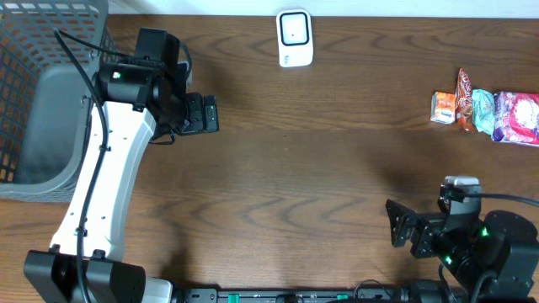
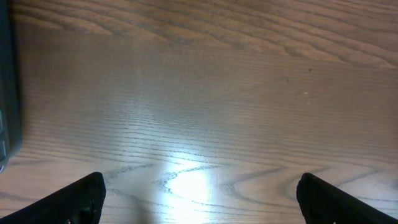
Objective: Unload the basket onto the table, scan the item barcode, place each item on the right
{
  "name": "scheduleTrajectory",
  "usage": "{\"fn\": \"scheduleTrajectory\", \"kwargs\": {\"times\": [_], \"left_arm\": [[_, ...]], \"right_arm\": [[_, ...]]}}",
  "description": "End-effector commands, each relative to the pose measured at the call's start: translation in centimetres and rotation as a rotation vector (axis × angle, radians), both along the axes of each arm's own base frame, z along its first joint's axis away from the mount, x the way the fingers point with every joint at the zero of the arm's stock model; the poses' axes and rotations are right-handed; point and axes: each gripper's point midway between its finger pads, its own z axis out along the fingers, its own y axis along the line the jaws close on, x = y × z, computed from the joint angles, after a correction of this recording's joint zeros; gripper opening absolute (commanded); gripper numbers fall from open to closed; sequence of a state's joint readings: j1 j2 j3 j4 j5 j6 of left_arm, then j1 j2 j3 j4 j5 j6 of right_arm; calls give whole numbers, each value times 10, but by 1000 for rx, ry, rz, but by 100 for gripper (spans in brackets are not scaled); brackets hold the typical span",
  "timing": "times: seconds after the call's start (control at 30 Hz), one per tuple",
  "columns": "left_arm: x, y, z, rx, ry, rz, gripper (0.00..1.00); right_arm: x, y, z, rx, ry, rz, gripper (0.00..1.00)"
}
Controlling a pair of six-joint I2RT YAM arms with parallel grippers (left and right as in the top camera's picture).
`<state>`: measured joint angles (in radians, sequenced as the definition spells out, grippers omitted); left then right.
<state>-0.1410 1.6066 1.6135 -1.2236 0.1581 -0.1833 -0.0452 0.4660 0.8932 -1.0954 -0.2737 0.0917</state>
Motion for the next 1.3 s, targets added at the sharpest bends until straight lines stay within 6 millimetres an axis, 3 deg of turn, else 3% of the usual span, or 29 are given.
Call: {"fn": "scheduleTrajectory", "kwargs": {"times": [0.0, 0.3, 0.53, 0.73, 1.27], "left_arm": [[-1, 1, -2, 2, 7, 6, 98], [-1, 1, -2, 2, 7, 6, 98], [-1, 1, -2, 2, 7, 6, 98], [-1, 1, -2, 2, 7, 6, 98], [-1, 1, -2, 2, 7, 6, 98]], "right_arm": [[-3, 4, 8, 1, -53, 21, 99], [0, 23, 28, 26, -266, 129, 99], [8, 39, 10, 58, -404, 219, 99], [18, 46, 6, 66, -568, 259, 99], [43, 40, -16, 57, -694, 210, 99]]}}
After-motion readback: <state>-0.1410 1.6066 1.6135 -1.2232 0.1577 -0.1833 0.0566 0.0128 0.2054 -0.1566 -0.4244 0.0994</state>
